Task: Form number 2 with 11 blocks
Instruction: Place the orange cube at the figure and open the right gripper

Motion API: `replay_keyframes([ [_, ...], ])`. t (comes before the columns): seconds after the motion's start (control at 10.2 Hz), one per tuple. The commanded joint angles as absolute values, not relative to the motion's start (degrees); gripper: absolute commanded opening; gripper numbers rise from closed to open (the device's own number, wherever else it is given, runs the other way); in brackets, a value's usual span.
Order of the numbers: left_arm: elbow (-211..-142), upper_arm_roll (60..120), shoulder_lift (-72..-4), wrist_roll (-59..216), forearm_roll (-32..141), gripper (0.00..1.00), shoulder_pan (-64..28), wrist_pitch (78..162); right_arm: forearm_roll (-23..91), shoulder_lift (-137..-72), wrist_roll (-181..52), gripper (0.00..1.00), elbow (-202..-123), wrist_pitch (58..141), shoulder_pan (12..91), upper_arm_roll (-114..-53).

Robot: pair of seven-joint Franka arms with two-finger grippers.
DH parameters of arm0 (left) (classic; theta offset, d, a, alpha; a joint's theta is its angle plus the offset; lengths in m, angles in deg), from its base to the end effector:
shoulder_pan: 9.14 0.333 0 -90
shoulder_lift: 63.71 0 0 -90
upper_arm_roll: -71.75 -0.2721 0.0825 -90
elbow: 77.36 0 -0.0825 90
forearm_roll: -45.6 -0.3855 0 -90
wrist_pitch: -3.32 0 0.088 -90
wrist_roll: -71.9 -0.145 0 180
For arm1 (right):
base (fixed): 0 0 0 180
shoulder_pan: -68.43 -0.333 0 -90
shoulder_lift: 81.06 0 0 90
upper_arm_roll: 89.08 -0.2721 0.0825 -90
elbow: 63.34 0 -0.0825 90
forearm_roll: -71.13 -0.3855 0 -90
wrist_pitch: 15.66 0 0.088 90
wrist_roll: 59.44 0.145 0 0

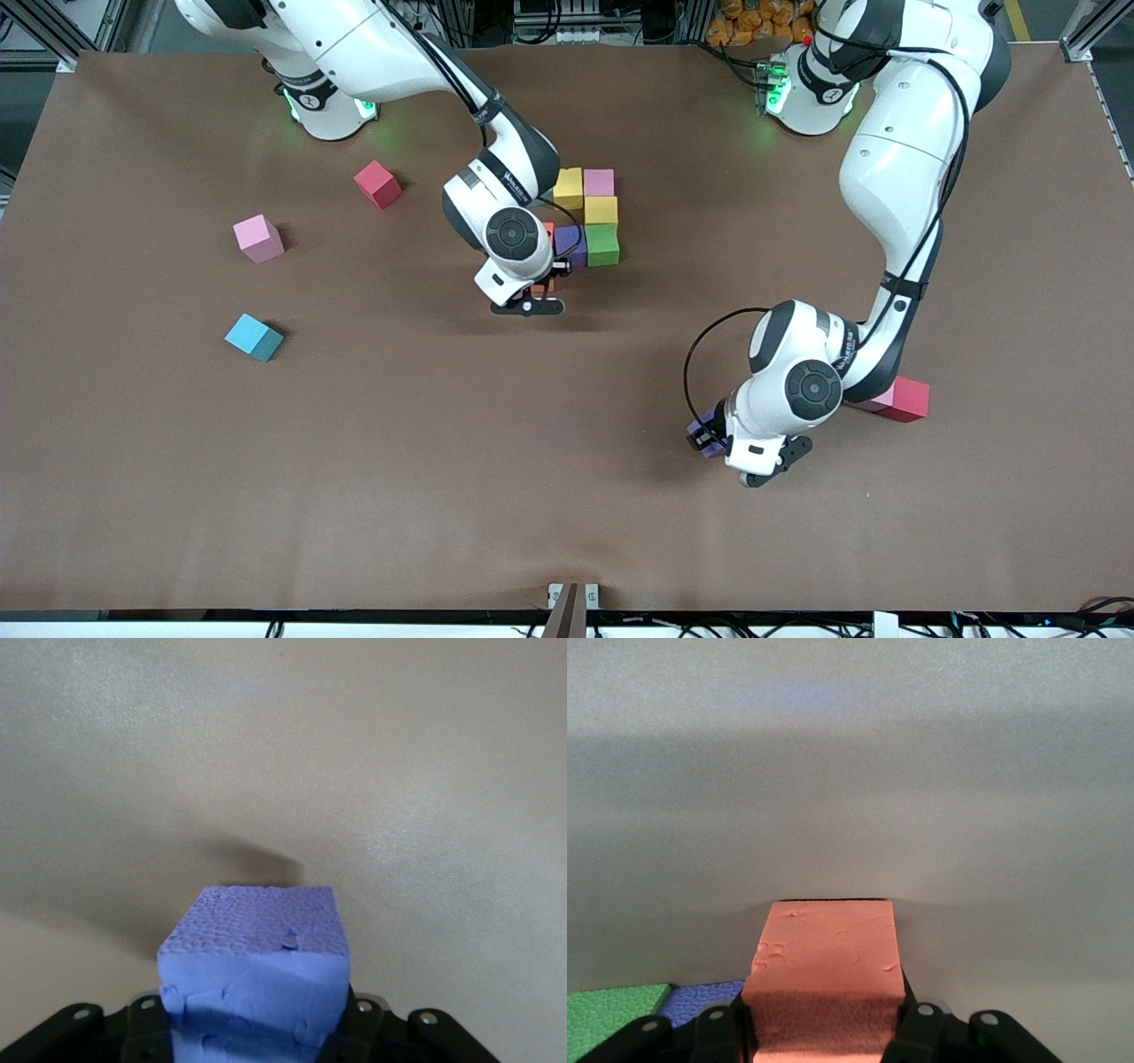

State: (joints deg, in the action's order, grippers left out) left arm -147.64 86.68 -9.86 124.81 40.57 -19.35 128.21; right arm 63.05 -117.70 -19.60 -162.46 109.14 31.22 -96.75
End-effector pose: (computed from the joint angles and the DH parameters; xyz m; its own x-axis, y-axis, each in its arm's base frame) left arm 0.6760 -0.2694 0.1500 0.8553 0.5110 -0.0853 0.5179 -0.8481 0.1118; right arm 0.4305 0.4426 0.1289 0.9644 -0.0202 -0.2637 -0.0238 -0.9997 -0.0106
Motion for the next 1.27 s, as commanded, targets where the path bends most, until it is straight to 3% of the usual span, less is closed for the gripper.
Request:
replay_keyframes([
  [0.0,-146.3,87.0,-10.6,123.4,41.8,0.32,-19.8,125.7,62.9,-116.7,-19.2,0.95,-164.0,109.9,31.8,-97.3],
  [0.1,-146.3,86.9,-10.9,123.3,41.7,0.32,-19.9,125.7,62.9,-116.7,-19.2,1.0,-164.0,109.8,31.8,-97.3],
  [1.17,-146.4,87.9,-14.0,121.3,42.3,0.31,-23.1,124.5,63.0,-111.9,-19.8,1.0,-163.4,108.4,34.5,-97.0],
])
